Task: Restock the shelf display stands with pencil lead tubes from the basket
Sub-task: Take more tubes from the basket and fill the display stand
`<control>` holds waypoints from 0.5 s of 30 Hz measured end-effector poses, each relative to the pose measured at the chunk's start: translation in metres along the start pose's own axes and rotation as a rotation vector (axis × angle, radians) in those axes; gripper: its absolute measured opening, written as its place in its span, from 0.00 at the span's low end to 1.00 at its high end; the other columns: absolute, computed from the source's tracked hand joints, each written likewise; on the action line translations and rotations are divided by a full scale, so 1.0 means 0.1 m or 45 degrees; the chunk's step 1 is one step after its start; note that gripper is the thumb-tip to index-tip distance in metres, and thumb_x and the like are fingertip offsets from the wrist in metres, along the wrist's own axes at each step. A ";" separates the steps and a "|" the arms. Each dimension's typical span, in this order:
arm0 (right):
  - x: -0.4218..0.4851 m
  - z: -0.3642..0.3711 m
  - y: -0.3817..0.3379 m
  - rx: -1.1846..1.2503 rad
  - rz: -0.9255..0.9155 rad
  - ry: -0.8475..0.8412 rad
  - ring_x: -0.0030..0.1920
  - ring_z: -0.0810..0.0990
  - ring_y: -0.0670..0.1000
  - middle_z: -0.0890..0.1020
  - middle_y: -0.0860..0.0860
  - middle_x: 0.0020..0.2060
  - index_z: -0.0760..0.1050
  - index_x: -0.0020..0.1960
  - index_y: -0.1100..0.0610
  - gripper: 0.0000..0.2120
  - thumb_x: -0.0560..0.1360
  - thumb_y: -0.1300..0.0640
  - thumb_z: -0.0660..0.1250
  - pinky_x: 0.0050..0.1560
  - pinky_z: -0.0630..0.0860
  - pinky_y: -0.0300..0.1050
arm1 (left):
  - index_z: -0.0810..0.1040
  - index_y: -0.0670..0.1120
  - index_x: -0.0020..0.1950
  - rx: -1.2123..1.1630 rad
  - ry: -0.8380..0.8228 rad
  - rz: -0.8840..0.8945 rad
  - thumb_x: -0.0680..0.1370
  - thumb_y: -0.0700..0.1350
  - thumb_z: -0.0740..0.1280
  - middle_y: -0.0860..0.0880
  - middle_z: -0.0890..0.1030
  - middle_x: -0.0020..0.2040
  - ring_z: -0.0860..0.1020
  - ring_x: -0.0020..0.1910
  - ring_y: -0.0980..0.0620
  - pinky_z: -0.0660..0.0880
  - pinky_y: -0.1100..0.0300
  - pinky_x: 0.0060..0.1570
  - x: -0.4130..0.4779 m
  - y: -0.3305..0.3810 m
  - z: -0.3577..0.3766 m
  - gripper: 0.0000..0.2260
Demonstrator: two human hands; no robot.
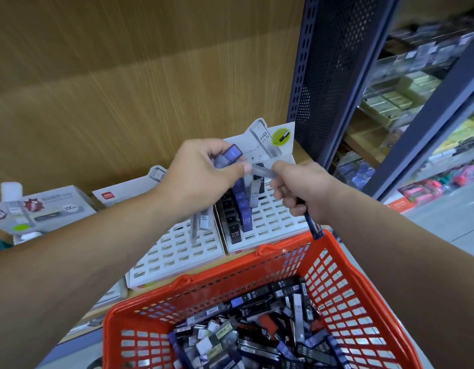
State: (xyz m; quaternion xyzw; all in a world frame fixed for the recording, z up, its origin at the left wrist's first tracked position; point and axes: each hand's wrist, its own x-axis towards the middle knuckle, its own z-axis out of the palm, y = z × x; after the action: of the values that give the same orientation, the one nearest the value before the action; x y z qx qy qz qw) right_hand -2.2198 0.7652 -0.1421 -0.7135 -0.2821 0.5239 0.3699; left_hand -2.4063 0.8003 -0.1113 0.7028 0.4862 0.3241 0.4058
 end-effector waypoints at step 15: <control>-0.02 0.02 0.06 -0.337 -0.740 -0.148 0.37 0.76 0.42 0.84 0.57 0.42 0.87 0.49 0.54 0.05 0.73 0.59 0.79 0.40 0.73 0.33 | 0.84 0.44 0.44 0.040 -0.144 -0.190 0.79 0.46 0.74 0.48 0.79 0.30 0.67 0.23 0.52 0.63 0.63 0.24 0.07 -0.11 -0.02 0.07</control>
State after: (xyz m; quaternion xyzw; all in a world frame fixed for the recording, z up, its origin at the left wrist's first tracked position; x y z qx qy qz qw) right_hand -2.2224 0.7607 -0.1457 -0.6138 -0.5605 0.3950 0.3911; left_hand -2.4106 0.8099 -0.1200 0.6880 0.5185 0.2452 0.4446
